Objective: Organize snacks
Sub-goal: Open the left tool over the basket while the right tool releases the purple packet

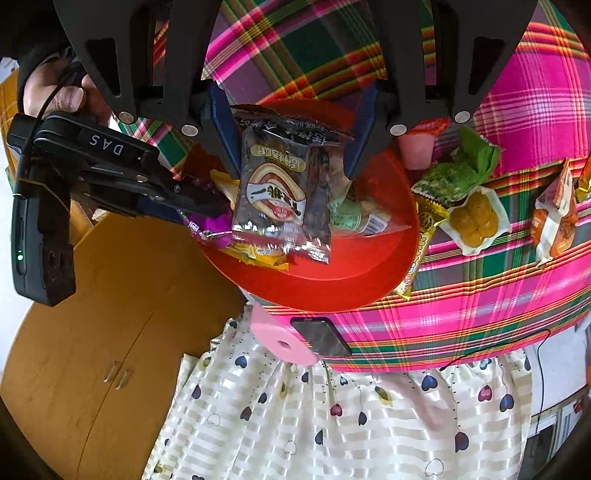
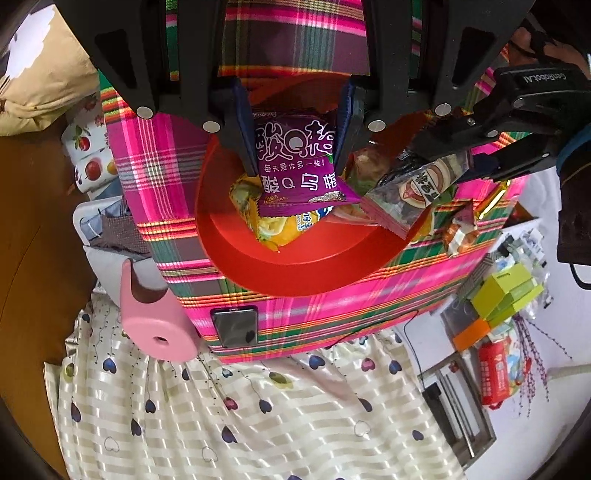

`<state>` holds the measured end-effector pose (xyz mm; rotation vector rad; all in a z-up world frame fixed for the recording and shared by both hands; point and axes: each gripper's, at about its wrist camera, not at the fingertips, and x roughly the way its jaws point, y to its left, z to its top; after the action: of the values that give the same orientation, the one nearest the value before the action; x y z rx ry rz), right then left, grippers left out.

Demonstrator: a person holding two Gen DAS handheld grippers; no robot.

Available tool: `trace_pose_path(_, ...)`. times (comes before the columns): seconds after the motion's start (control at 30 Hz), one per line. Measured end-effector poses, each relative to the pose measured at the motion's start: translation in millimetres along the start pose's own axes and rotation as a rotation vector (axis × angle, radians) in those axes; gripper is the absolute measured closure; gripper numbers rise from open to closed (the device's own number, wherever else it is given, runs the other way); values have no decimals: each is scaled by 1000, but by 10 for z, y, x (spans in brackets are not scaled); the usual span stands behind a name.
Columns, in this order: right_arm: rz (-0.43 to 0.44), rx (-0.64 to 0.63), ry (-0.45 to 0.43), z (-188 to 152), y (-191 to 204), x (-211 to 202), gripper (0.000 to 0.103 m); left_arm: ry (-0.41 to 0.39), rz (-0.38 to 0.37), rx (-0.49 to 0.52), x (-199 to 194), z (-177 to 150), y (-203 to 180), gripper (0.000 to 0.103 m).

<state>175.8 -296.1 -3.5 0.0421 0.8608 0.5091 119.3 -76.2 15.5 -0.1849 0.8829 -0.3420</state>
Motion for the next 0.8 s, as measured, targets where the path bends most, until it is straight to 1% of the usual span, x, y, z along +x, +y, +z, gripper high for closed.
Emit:
trace_pose_path(0.03, -2, -2, -1, 14, -2, 10, 68, 7, -1, -1, 28, 11, 3, 50)
trace_pose_path(0.5, -19, -30, -14, 133, 15, 114, 67, 33, 26, -35, 270, 135, 155, 50)
trace_pose_path(0.63, -25, -28, -12, 185, -1, 159, 67, 15, 46, -22, 271, 175, 146, 50)
trace_pose_path(0.73, -9, -29, 5, 168, -11, 156, 65, 4, 67, -18, 258, 202, 151, 50)
trace_pose_path(0.8, -1, -26, 21, 134, -18, 157, 61, -5, 87, -11, 215, 196, 137, 50)
